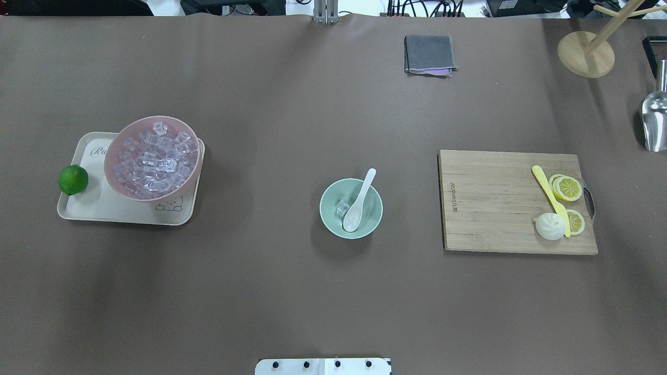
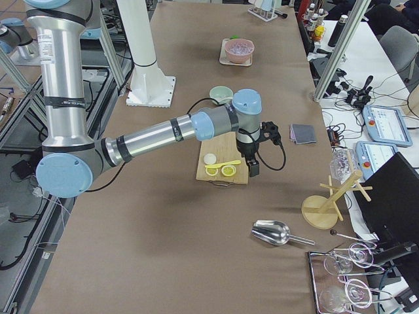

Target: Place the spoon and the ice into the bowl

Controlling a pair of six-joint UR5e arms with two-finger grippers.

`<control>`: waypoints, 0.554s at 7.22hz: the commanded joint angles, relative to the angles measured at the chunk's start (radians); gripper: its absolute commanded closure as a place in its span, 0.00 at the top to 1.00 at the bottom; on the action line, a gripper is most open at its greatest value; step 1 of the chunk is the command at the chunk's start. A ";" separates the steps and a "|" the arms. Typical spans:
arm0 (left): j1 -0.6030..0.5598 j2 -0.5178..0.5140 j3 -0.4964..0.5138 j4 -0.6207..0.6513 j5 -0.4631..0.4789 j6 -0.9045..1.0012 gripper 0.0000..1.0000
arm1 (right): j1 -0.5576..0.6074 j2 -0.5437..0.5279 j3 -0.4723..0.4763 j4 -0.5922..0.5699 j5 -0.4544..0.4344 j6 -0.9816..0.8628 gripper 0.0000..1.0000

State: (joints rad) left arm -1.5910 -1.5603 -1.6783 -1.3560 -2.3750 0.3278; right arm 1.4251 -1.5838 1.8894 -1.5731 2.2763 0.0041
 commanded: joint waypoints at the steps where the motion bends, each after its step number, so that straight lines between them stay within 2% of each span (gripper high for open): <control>1: -0.001 -0.001 0.000 0.000 0.000 -0.003 0.98 | 0.043 -0.134 -0.034 0.062 0.031 -0.079 1.00; 2: -0.012 -0.001 -0.003 0.000 -0.001 -0.001 0.98 | 0.043 -0.136 -0.088 0.123 -0.021 -0.078 1.00; 4: -0.030 -0.003 -0.006 -0.002 -0.001 -0.001 0.98 | 0.043 -0.152 -0.163 0.291 -0.034 -0.079 1.00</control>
State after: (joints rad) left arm -1.6100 -1.5620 -1.6829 -1.3564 -2.3760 0.3266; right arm 1.4673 -1.7209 1.7718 -1.3814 2.2528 -0.0738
